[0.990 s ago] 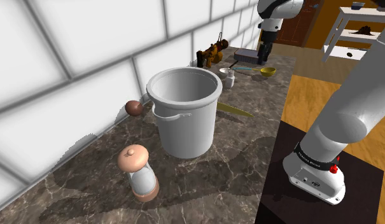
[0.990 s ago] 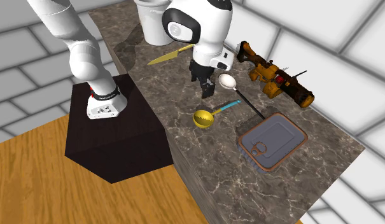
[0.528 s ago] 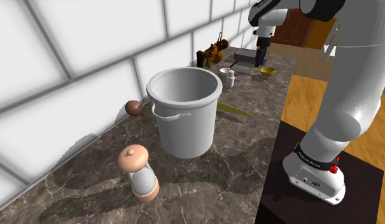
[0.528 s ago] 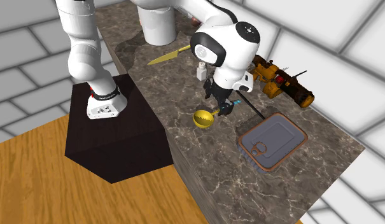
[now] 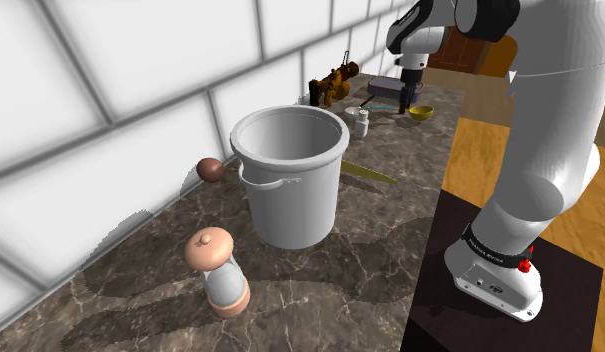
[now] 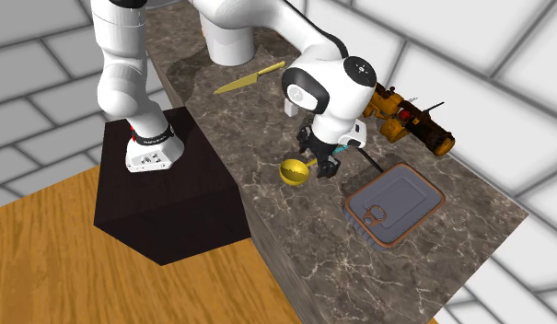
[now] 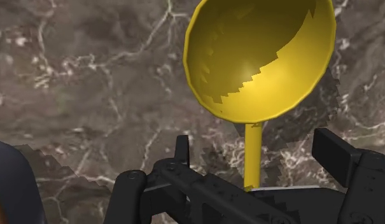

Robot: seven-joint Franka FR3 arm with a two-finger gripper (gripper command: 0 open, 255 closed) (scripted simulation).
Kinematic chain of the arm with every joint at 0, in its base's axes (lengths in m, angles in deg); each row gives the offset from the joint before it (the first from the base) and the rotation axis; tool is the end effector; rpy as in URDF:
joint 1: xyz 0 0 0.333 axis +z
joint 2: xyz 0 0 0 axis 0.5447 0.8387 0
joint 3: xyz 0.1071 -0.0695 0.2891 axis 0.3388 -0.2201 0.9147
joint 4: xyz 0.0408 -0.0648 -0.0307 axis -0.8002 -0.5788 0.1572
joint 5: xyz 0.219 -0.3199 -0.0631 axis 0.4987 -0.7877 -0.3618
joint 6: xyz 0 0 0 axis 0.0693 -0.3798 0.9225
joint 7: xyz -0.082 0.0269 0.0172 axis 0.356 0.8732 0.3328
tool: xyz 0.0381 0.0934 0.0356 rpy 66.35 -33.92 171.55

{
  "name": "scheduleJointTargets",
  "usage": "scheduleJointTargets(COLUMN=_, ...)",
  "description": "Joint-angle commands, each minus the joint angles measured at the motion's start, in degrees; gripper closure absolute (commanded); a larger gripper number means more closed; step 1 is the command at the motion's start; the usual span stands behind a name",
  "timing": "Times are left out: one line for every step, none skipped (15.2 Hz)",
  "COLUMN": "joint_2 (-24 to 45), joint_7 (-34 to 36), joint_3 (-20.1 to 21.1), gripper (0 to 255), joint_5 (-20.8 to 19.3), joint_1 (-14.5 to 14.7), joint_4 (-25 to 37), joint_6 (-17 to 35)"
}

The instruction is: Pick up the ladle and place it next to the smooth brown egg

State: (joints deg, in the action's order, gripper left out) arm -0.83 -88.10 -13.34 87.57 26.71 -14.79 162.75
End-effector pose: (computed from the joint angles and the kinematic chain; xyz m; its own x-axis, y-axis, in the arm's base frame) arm 0.4816 -0.3818 0.3406 0.9608 0.2652 -0.0811 0.2504 -0.9553 -0.1572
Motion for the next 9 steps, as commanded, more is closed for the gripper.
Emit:
scheduleJointTargets(joint_2=0.3, joint_7=-0.2, joint_3=0.2, gripper=0, joint_5=0.3, joint_1=0.1, joint_4=-1.0, joint_6=1.2)
scheduleJointTargets(joint_2=0.3, joint_7=-0.2, joint_3=0.2, gripper=0, joint_5=0.3, joint_1=0.1, joint_4=-1.0, joint_6=1.2)
scheduleJointTargets(joint_2=0.3, joint_7=-0.2, joint_3=0.2, gripper=0, joint_5=0.3, joint_1=0.1, joint_4=-1.0, joint_6=1.2)
scheduleJointTargets(joint_2=0.3, joint_7=-0.2, joint_3=0.2, gripper=0, joint_5=0.3, joint_1=0.1, joint_4=-1.0, joint_6=1.2)
scheduleJointTargets(joint_2=0.3, joint_7=-0.2, joint_3=0.2, gripper=0, joint_5=0.3, joint_1=0.1, joint_4=-1.0, joint_6=1.2)
scheduleJointTargets(joint_2=0.3, joint_7=-0.2, joint_3=0.2, gripper=0, joint_5=0.3, joint_1=0.1, joint_4=-1.0, joint_6=1.2)
scheduleJointTargets(joint_2=0.3, joint_7=-0.2, joint_3=0.2, gripper=0, joint_5=0.3, joint_1=0.1, joint_4=-1.0, joint_6=1.2)
scheduleJointTargets(joint_2=0.3, joint_7=-0.2, joint_3=0.2, gripper=0, joint_5=0.3, joint_1=0.0, joint_4=-1.0, joint_6=1.2)
scheduleJointTargets(joint_2=0.3, joint_7=-0.2, joint_3=0.2, gripper=255, joint_5=0.3, joint_1=0.0, joint_4=-1.0, joint_6=1.2)
